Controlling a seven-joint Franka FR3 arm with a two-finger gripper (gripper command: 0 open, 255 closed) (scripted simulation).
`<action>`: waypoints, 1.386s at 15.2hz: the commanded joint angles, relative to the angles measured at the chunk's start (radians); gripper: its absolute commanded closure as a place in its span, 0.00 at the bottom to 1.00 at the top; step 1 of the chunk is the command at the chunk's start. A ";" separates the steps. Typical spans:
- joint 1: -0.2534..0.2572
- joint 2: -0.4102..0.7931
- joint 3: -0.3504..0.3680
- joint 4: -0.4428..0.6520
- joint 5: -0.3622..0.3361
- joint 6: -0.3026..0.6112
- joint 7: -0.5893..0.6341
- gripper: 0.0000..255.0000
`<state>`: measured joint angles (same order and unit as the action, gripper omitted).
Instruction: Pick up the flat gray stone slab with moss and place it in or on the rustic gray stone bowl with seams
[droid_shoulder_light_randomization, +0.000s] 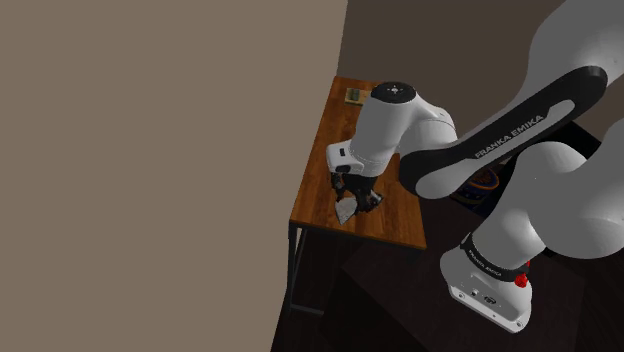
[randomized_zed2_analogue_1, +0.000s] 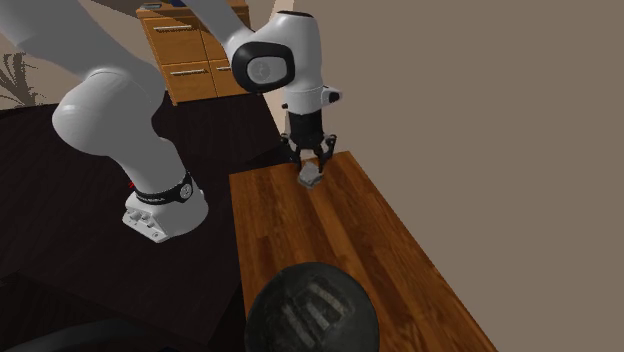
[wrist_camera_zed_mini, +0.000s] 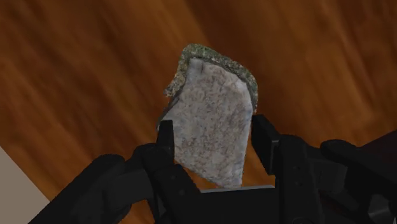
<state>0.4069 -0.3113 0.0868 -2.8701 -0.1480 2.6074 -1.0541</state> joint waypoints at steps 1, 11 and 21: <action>0.004 -0.029 -0.006 0.005 0.010 -0.031 -0.011 1.00; -0.003 -0.050 -0.133 0.062 0.133 -0.135 -0.112 0.00; 0.000 0.053 -0.135 0.040 0.138 -0.011 -0.116 0.00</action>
<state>0.4071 -0.2603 -0.0481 -2.8306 -0.0105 2.5951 -1.1696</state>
